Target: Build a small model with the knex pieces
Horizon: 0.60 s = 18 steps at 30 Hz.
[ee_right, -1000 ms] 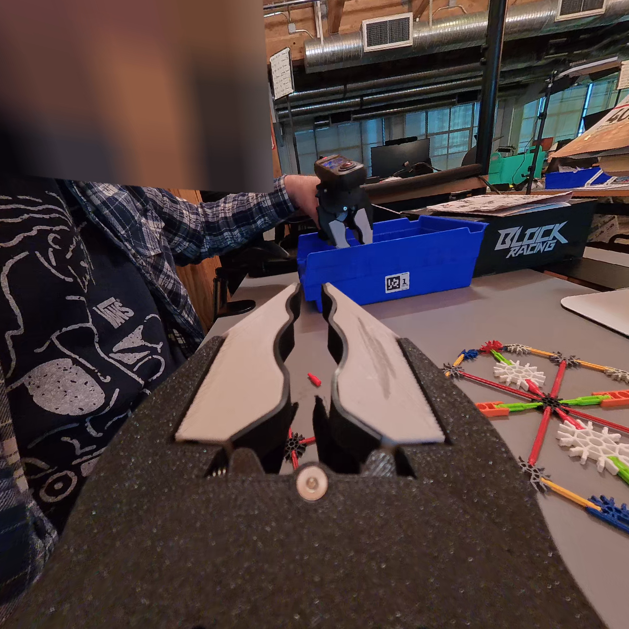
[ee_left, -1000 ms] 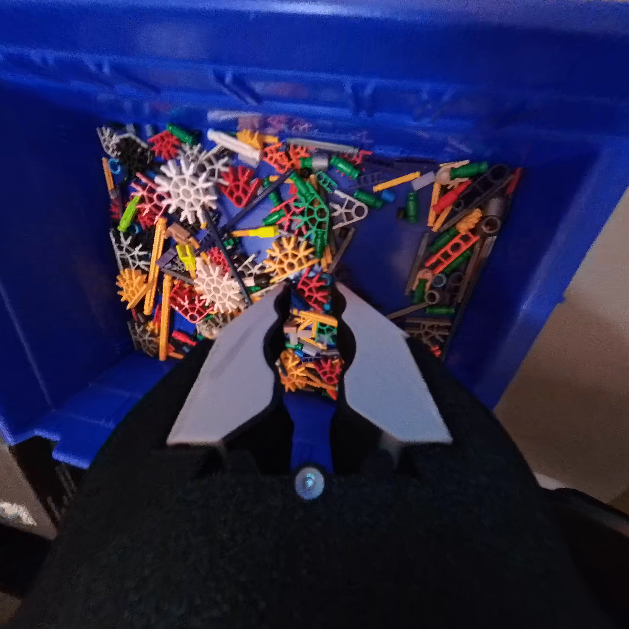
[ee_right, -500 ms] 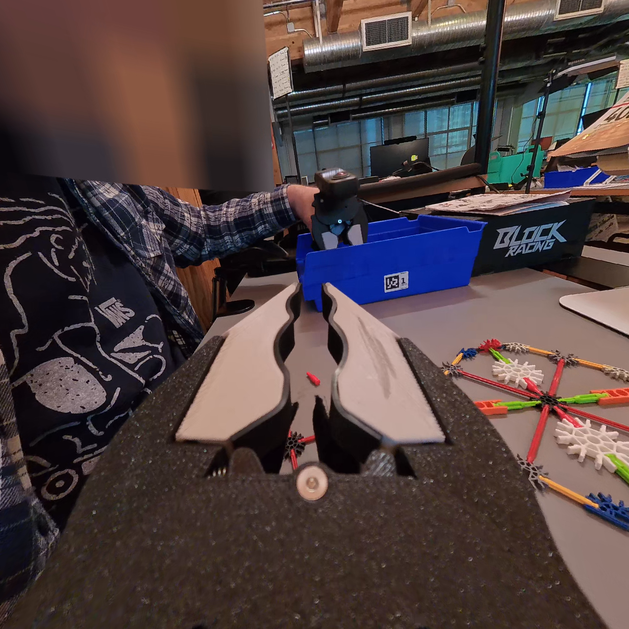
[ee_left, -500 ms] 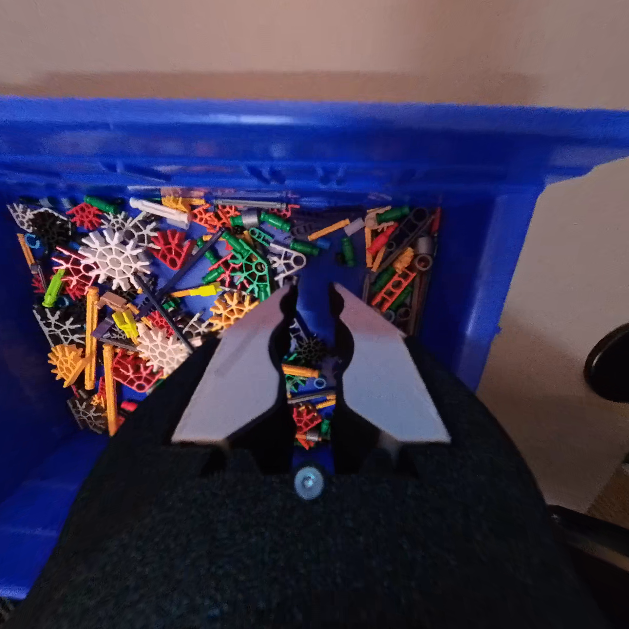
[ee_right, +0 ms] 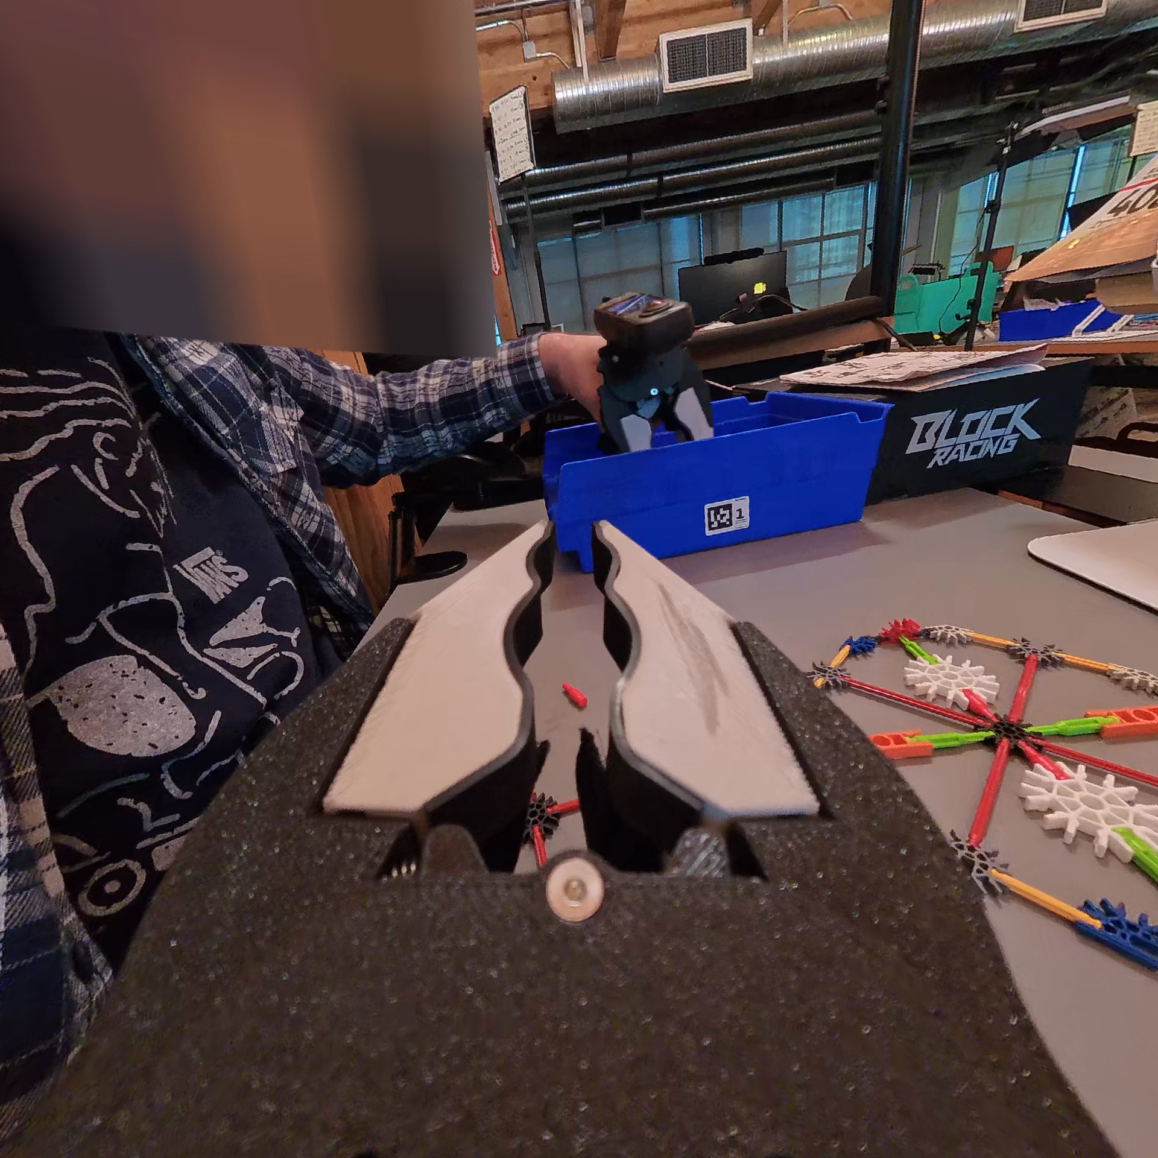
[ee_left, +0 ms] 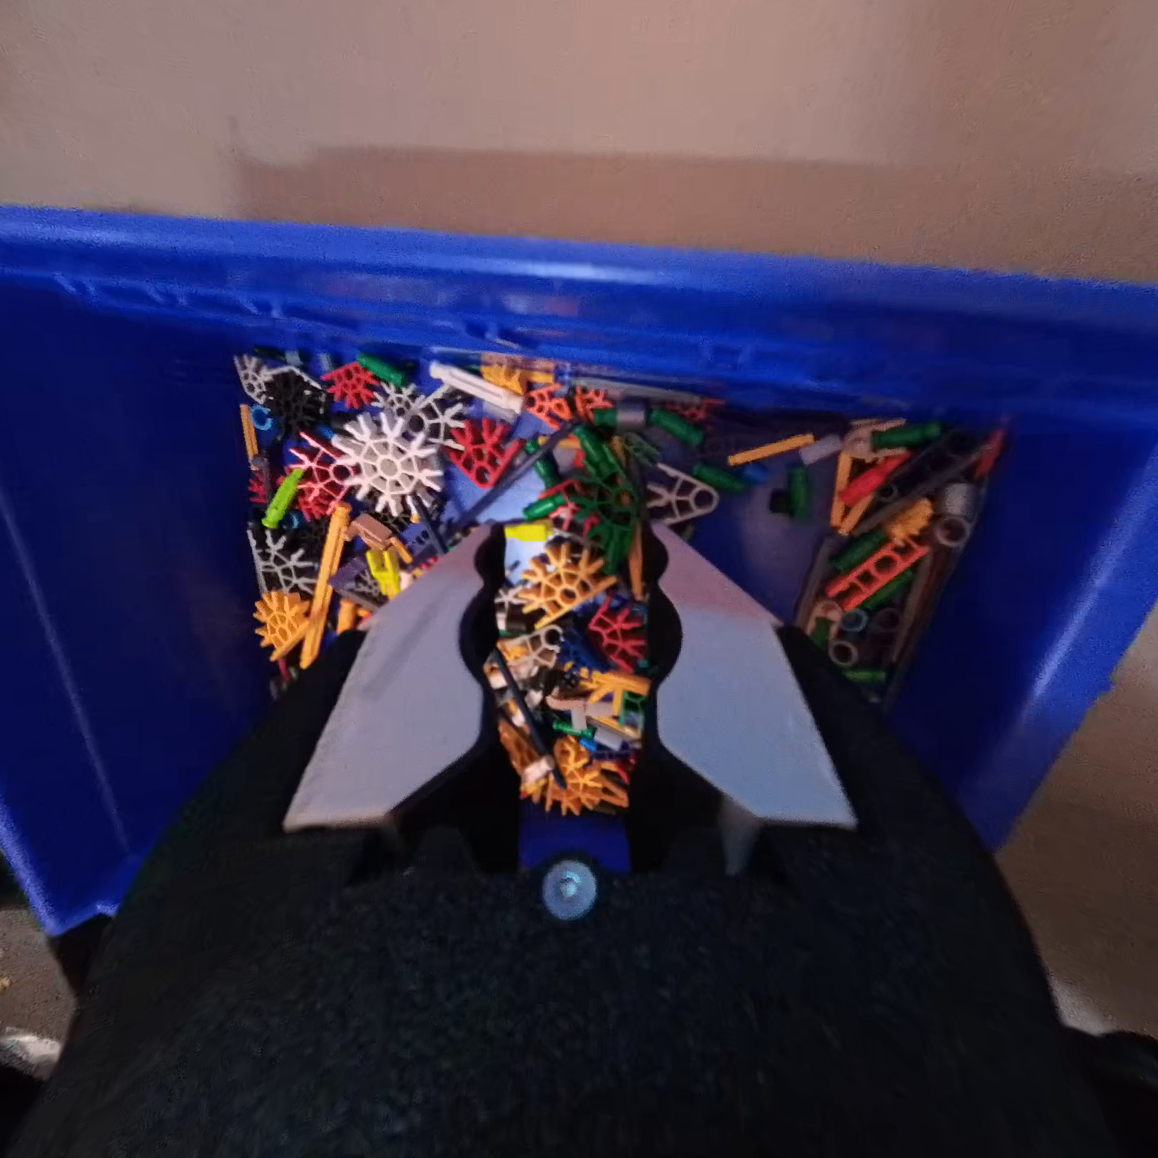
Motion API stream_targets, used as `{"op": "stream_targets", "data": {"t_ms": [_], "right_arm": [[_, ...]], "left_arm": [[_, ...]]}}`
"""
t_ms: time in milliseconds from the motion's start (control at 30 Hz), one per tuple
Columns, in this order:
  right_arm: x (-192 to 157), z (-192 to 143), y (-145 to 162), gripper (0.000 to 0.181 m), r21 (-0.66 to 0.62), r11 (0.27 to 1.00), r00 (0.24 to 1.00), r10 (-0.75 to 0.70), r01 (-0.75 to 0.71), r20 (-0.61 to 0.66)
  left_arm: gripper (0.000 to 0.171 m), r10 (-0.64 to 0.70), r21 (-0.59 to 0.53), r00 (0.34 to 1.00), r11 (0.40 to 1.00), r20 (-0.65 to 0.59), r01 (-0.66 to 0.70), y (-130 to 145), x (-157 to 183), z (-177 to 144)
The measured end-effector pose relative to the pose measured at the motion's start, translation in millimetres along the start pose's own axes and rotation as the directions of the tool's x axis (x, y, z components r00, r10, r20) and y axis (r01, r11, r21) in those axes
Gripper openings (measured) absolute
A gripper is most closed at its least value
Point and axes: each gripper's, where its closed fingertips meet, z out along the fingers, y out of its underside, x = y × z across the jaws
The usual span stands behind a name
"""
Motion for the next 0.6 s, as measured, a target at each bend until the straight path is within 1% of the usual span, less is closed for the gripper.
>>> {"op": "stream_targets", "data": {"t_ms": [100, 167, 200, 267, 300, 333, 367, 400, 467, 500, 533, 567, 600], "right_arm": [[0, 0, 0, 0.010, 0.002, 1.000, 1.000, 0.000, 0.000, -0.001], [0, 0, 0, 0.011, 0.001, 1.000, 1.000, 0.000, 0.000, -0.001], [0, 0, 0, 0.011, 0.001, 1.000, 1.000, 0.000, 0.000, -0.001], [0, 0, 0, 0.011, 0.001, 1.000, 1.000, 0.001, -0.001, 0.001], [0, 0, 0, 0.011, 0.000, 1.000, 1.000, 0.001, -0.001, 0.002], [0, 0, 0, 0.011, -0.001, 1.000, 1.000, 0.002, -0.002, 0.003], [-1, 0, 1, 0.011, -0.002, 1.000, 1.000, 0.002, -0.002, 0.004], [-1, 0, 0, 0.011, -0.002, 1.000, 1.000, 0.003, -0.003, 0.004], [0, 0, 0, 0.011, 0.000, 1.000, 1.000, 0.004, -0.004, 0.004], [0, 0, 0, 0.011, 0.000, 1.000, 1.000, 0.005, -0.005, 0.005], [0, 0, 0, 0.011, 0.001, 1.000, 1.000, 0.005, -0.005, 0.005], [0, 0, 0, 0.011, 0.001, 1.000, 1.000, 0.006, -0.006, 0.005], [0, 0, 0, 0.011, 0.002, 1.000, 1.000, 0.007, -0.007, 0.006]], "left_arm": [[0.048, -0.074, 0.067, 0.997, 0.995, -0.010, 0.075, -16, -18, 7], [0.048, -0.108, 0.092, 0.994, 0.990, -0.007, 0.108, -20, -33, 12], [0.051, -0.118, 0.099, 0.993, 0.988, -0.015, 0.119, -21, -39, 14], [0.062, -0.156, 0.094, 0.987, 0.983, -0.029, 0.159, -20, -51, 20], [0.065, -0.160, 0.088, 0.986, 0.983, -0.052, 0.164, -20, -53, 24], [0.074, -0.162, 0.077, 0.985, 0.983, -0.064, 0.167, -19, -56, 29], [0.080, -0.158, 0.069, 0.984, 0.984, -0.079, 0.164, -18, -57, 33], [0.082, -0.143, 0.071, 0.984, 0.986, -0.104, 0.151, -19, -55, 37], [0.082, -0.159, 0.065, 0.973, 0.983, -0.165, 0.172, -20, -50, 42], [0.077, -0.157, 0.061, 0.970, 0.983, -0.185, 0.171, -21, -48, 41], [0.077, -0.145, 0.041, 0.971, 0.987, -0.188, 0.155, -17, -46, 40], [0.070, -0.139, 0.010, 0.969, 0.990, -0.205, 0.144, -12, -41, 38], [0.070, -0.151, -0.023, 0.961, 0.989, -0.233, 0.149, -6, -33, 36]]}}
